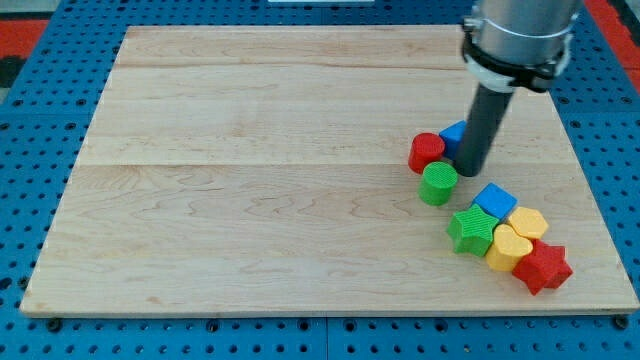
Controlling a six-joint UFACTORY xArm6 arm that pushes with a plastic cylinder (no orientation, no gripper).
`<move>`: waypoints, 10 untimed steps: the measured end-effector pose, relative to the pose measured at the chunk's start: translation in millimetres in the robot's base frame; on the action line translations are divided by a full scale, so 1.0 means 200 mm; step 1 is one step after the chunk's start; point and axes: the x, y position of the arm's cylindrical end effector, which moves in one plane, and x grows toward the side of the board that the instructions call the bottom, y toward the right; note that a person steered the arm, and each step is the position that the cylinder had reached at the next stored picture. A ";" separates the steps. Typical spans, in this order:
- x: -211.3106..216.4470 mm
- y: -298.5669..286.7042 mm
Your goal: Move your arm to the bottom right
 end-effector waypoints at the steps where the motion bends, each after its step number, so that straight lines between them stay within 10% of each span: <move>1: 0.01 0.25; 10: 0.68 0.63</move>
